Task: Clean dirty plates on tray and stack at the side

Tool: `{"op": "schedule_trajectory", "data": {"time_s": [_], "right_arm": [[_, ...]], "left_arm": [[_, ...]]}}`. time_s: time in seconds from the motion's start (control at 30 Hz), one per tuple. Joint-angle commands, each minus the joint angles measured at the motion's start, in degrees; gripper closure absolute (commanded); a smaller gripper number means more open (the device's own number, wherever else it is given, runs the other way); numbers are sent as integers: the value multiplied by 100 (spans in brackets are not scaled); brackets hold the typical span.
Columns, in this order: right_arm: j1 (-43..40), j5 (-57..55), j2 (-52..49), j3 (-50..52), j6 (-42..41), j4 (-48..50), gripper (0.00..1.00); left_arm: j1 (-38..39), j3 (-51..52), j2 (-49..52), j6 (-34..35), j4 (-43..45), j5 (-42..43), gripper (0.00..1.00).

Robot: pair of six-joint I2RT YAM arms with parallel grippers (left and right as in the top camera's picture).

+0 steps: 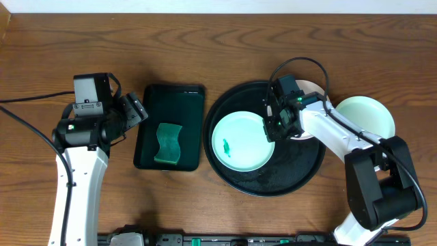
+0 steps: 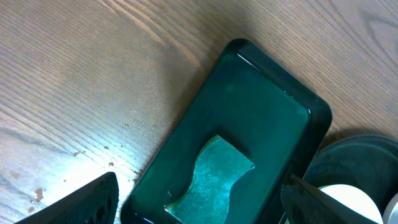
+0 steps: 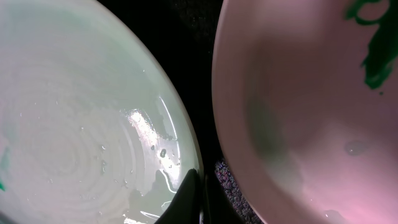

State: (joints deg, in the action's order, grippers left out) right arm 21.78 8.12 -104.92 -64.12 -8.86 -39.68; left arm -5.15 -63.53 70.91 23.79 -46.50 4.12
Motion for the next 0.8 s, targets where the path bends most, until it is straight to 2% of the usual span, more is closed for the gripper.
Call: {"op": "schedule_trajectory", "data": {"time_s": [0.0,0.17,0.77], "right_arm": [[50,-63,-33,28,-55,-24,99],[39,-282,-31,26,-323,-129,99],[-9,-319,-26,-118,-330,-446,99]], "left_arm": [[-20,-83,-7,-11,-17,-33,16],[-20,-83,-7,-11,-17,-33,16],[-20,-83,-7,-11,-17,-33,16]]}}
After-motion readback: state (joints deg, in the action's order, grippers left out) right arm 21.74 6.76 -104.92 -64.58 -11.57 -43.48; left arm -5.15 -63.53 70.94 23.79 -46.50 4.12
